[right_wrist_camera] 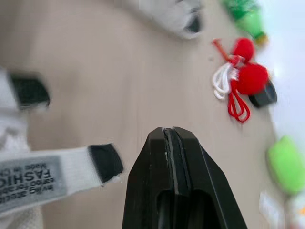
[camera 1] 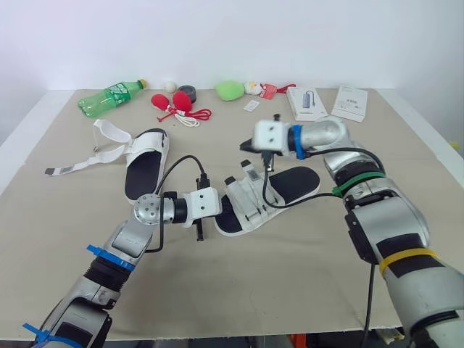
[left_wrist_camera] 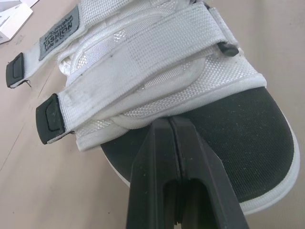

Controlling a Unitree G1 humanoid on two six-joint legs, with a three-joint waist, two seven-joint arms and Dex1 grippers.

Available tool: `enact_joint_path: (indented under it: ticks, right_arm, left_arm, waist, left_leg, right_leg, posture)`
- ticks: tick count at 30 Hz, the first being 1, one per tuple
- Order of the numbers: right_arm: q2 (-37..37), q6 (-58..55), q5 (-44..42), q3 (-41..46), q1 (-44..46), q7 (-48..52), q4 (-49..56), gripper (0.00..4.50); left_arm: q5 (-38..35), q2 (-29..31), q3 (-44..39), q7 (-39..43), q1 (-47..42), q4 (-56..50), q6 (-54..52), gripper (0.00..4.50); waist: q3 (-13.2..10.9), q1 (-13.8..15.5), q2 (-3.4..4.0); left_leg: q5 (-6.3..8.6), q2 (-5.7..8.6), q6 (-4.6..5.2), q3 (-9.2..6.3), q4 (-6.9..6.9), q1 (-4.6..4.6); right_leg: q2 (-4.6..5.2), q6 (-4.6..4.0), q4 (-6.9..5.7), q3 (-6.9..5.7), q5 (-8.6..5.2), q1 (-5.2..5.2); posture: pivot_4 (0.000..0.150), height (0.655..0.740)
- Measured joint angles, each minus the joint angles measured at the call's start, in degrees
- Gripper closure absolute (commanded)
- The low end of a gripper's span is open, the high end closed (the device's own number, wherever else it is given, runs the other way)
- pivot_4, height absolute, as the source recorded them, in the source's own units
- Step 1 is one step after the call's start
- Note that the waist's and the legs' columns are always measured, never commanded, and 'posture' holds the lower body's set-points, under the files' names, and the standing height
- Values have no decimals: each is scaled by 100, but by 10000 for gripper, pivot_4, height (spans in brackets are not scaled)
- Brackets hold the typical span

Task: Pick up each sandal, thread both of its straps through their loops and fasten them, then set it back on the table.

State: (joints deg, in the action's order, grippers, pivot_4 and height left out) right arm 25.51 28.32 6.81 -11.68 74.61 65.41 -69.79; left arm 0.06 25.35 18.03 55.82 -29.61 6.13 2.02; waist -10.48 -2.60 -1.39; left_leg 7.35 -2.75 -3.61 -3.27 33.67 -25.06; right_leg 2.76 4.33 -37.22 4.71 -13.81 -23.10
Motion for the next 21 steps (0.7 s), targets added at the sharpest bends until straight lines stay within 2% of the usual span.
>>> enact_joint_path:
  ticks: [3, 4, 7, 8, 9, 10, 11, 12, 13, 16, 21]
  right_arm:
    - [345, -252, -376, 359, -50, 820, -19, 34814]
    - [483, -245, -386, 362, -130, 1056, -20, 30782]
    - [695, -165, -328, 328, -465, 1558, -129, 16702]
    - [721, -20, -231, 287, -590, 1674, -157, 10433]
    - [722, -17, -229, 286, -592, 1676, -157, 10433]
    - [754, 270, -22, 133, -622, 1631, -165, 4449]
    - [775, 334, 34, 83, -633, 1605, -166, 3190]
    - [828, 533, 241, -5, -703, 1420, -181, 0]
    - [811, 651, 326, -51, -719, 1153, -185, 0]
    - [772, 814, 501, -104, -717, 587, -188, 0]
    - [490, 945, 828, -180, -714, -513, -257, 0]
  left_arm:
    - [-213, 40, -94, 116, 0, -16, -122, 45000]
    - [-330, 67, -149, 172, 0, -51, -201, 42503]
    - [-676, 244, -376, 356, 4, -283, -408, 31838]
    - [-860, 290, -502, 441, 18, -441, -527, 26399]
    - [-863, 291, -504, 443, 18, -447, -529, 26399]
    - [-1102, 337, -572, 551, 62, -672, -701, 21340]
    - [-1157, 362, -593, 582, 82, -727, -725, 20042]
    - [-1377, 521, -760, 669, 145, -937, -863, 12372]
    - [-1536, 638, -895, 749, 226, -1097, -970, 11516]
    - [-1813, 863, -1041, 870, 432, -1471, -1157, 1077]
    - [-1943, 1031, -1117, 937, 905, -2007, -1377, 372]
  waist:
    - [-6, -13, 11]
    - [-6, -15, 11]
    - [-14, -47, 24]
    - [-27, -82, 45]
    - [-29, -86, 48]
    - [-36, -99, 59]
    - [-36, -102, 59]
    - [-36, -111, 60]
    - [-37, -121, 62]
    - [-37, -168, 61]
    - [-37, -192, 59]
  left_leg:
    - [0, 0, 0, 0, -3, 2]
    - [0, -1, 0, -1, -4, 2]
    - [0, -1, 0, 2, -5, 1]
    - [0, -1, 0, 5, -5, 1]
    - [0, -1, 0, 5, -5, 0]
    - [0, -1, -1, 4, -5, 1]
    - [0, -1, -1, 3, -5, 1]
    - [0, -1, -1, 2, -6, 0]
    - [-1, -1, -1, 3, -6, 0]
    - [-1, -1, -1, 3, -6, 3]
    - [-17, -2, -5, 3, -3, 15]
  right_leg:
    - [-2, 2, 0, 0, -2, -2]
    - [-4, 2, 0, -1, -4, -2]
    - [-4, 2, 0, 4, -4, -7]
    - [-4, 4, -2, 8, -1, -11]
    - [-4, 4, -2, 8, -1, -11]
    - [-6, 3, -7, 7, -2, -14]
    - [-7, 3, -7, 6, -3, -14]
    - [-7, 4, -8, 6, -4, -14]
    - [-6, 4, -7, 7, -4, -14]
    - [-5, 3, -7, 8, -4, -10]
    - [-7, -28, -10, 10, 2, -6]
  posture:
    - [1500, 7400]
    - [1500, 7400]
    - [1500, 7400]
    - [1500, 7400]
    - [1500, 7400]
    - [1500, 7400]
    - [1500, 7400]
    - [1500, 7400]
    - [1500, 7400]
    - [1500, 7400]
    - [1500, 7400]
